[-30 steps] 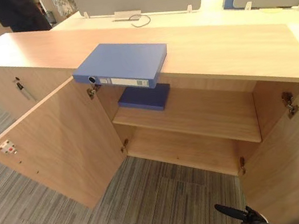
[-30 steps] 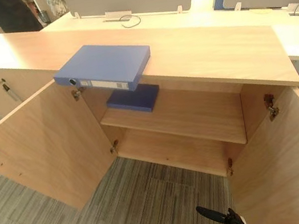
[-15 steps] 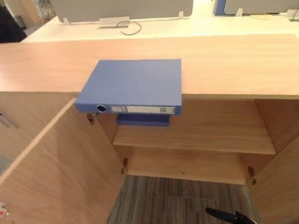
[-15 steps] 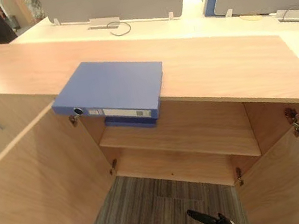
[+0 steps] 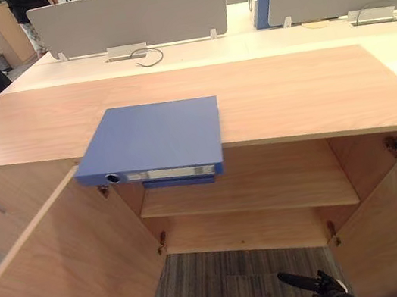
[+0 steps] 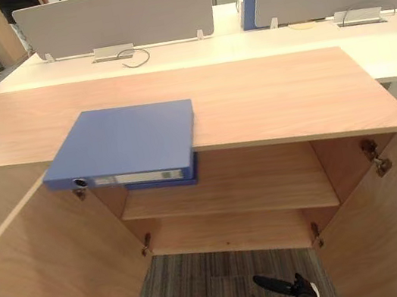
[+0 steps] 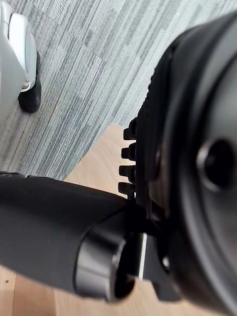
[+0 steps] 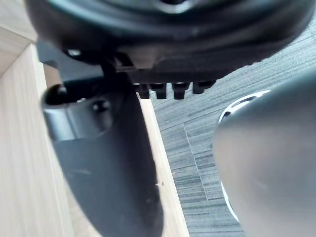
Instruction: Walk over to the cabinet, pick up the folder, carry it to the office cabinet, place the folder inside the office cabinet, then close the office cabinet door
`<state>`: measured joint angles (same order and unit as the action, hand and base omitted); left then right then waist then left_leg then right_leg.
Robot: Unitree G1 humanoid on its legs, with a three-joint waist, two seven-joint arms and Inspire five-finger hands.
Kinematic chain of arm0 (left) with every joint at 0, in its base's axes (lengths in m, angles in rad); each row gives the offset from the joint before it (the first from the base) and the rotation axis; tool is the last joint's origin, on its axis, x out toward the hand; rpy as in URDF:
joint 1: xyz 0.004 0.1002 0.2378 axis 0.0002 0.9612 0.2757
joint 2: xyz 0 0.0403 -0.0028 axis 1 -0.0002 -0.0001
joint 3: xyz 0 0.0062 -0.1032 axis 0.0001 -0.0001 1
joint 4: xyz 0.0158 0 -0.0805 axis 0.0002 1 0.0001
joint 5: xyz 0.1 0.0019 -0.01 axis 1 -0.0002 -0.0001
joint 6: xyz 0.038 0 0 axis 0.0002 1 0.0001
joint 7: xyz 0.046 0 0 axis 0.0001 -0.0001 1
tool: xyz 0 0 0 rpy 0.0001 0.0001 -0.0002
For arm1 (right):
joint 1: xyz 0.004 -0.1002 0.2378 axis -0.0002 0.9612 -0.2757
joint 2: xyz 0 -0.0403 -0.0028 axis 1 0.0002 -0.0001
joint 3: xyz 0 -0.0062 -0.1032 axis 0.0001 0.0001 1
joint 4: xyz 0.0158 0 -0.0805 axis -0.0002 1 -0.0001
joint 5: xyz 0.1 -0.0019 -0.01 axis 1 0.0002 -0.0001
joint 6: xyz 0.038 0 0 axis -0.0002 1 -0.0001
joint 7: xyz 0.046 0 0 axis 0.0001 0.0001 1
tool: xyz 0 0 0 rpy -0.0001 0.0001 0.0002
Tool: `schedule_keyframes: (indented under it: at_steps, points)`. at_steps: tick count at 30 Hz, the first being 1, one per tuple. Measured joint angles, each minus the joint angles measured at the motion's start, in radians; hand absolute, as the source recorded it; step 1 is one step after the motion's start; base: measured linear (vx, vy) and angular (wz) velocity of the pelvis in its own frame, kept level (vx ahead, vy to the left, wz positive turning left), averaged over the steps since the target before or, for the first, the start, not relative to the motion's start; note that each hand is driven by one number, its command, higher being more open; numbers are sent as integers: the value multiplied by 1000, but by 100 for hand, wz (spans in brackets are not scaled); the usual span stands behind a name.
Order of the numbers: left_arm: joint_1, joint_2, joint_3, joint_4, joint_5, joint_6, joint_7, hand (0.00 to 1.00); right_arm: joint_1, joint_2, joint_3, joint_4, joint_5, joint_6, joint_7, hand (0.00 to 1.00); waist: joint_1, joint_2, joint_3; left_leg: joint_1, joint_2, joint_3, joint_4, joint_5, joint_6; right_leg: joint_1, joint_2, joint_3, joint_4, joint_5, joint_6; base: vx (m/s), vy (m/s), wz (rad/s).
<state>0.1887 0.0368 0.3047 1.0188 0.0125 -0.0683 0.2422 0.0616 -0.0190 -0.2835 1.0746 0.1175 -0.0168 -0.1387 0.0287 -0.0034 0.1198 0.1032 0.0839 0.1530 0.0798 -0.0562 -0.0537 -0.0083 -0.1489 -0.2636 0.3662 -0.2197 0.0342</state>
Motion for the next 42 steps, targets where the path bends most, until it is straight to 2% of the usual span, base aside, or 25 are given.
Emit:
schedule_keyframes:
  at_steps: [2,3,4,5,6,7,9,11,12,13,14,17,21,26,32,36,38,42]
  points:
    - [1,-23,37,-16,0,-3,7,100,-1,-10,8,3,2,3,-1,100,6,14,-1,-21,56,-7,8,-7,-41,13,62,-18,-53,7,-17,129,-256,1]
    - [1,-25,40,-16,0,-3,12,100,-1,-10,10,4,2,4,-4,100,8,13,0,-33,70,-12,25,-14,-51,17,76,-24,-64,9,-20,146,-296,17]
    - [-8,-23,45,-18,1,-3,15,100,-2,-6,11,3,3,4,-11,100,8,9,7,-72,99,-34,100,-40,-74,33,100,-41,-88,10,-28,101,-189,18]
    - [-12,-21,50,-23,0,-2,16,100,-3,-4,13,3,3,4,-15,100,12,10,15,-97,112,-42,157,-55,-72,42,109,-46,-95,9,-33,102,-215,31]
    - [-20,-29,73,-49,-4,-1,15,100,-6,-1,15,-2,5,3,-18,100,13,4,37,-180,140,-68,331,-93,-53,64,129,-65,-107,8,-40,69,-178,27]
    - [-17,-38,88,-77,-26,-7,13,100,-7,0,25,-5,5,4,-23,100,24,-1,51,-265,165,-89,505,-100,-48,85,141,-74,-111,4,-53,62,-144,23]
    - [-8,-47,94,-99,-95,-20,-5,100,-3,0,31,-9,4,5,-26,100,37,-1,54,-323,181,-84,630,-123,-40,101,145,-80,-113,-1,-58,62,-37,0]
    - [-8,-54,89,-99,-178,-18,-29,100,0,-11,29,-20,3,6,-20,100,37,19,46,-312,170,-67,525,-106,-40,102,146,-77,-112,-10,-44,72,69,-10]
    - [-7,-61,85,-98,-214,-17,-42,100,0,-14,26,-18,2,7,-14,100,37,27,38,-295,163,-58,476,-117,-48,96,144,-73,-109,-13,-37,114,147,0]
    - [-2,-56,75,-99,-266,-17,-67,100,1,-13,18,-14,2,15,-8,100,32,16,26,-231,134,-49,337,-125,-54,86,123,-71,-109,-16,-27,130,150,6]
    - [-4,-37,58,-109,-308,-16,-88,100,0,3,12,-10,2,20,1,100,30,-16,22,-189,92,-29,230,-84,-38,79,88,-71,-111,-10,-15,128,135,8]
    - [29,-32,-6,-177,-391,-14,-125,100,8,13,-9,-11,0,30,26,100,23,-28,3,-121,31,-11,88,-20,-21,90,43,-67,-147,6,11,85,97,3]
    - [83,-48,-87,-332,-438,-13,-179,100,10,3,-7,-12,-3,35,47,100,22,-12,-13,-72,-4,-6,-33,38,-4,115,31,-69,-208,42,29,40,79,2]
    - [129,-57,-95,-525,-516,-14,-188,100,9,4,35,-12,-9,37,51,100,22,-10,-14,-34,-22,-5,-115,76,10,133,32,-70,-250,69,32,-6,32,0]
    - [206,-82,-126,-763,-478,-34,-125,100,11,-4,92,-22,-41,37,47,100,28,-10,-13,-16,-38,-27,-167,110,24,141,22,-94,-258,79,39,-45,21,12]
    - [240,-106,-125,-881,-344,-36,-79,100,30,-3,108,-50,-64,36,41,100,34,-8,-10,-14,-45,-61,-167,117,31,166,17,-131,-274,83,44,-44,-2,27]
    - [249,-122,-123,-959,-249,-35,-34,100,37,-3,109,-52,-78,37,39,100,55,-9,-11,-26,-46,-83,-167,119,30,170,17,-152,-276,83,44,-28,-13,29]
    - [277,-132,-118,-1075,-116,-35,39,100,41,-2,109,-48,-78,38,20,100,76,-16,-11,-38,-48,-103,-167,125,28,173,17,-174,-279,83,44,-4,-19,18]
